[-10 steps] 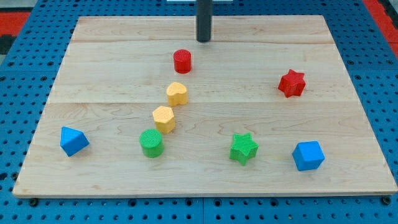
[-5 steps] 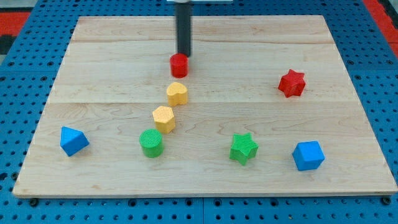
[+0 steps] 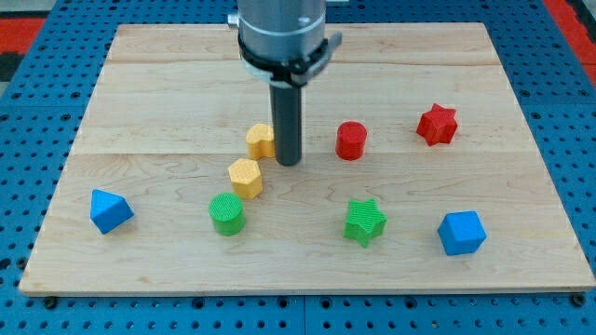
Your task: Move the red circle to the top left of the red star
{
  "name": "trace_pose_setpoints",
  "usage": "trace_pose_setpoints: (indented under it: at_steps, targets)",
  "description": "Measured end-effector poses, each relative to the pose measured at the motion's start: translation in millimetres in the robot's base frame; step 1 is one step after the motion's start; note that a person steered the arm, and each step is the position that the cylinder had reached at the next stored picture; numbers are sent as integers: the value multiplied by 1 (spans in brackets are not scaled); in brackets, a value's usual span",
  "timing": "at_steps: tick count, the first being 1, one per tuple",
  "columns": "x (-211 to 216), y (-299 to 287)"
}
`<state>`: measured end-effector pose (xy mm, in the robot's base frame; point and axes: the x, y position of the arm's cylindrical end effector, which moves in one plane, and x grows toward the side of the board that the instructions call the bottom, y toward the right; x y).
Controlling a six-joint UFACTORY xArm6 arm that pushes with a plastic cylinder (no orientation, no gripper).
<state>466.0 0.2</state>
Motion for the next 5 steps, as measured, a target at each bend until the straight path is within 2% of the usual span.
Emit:
trace_pose_setpoints:
  at_steps: [1, 2, 3, 5]
  targets:
    - [-25, 101]
    - [-6, 123]
    - [39, 57]
    - [-27, 63]
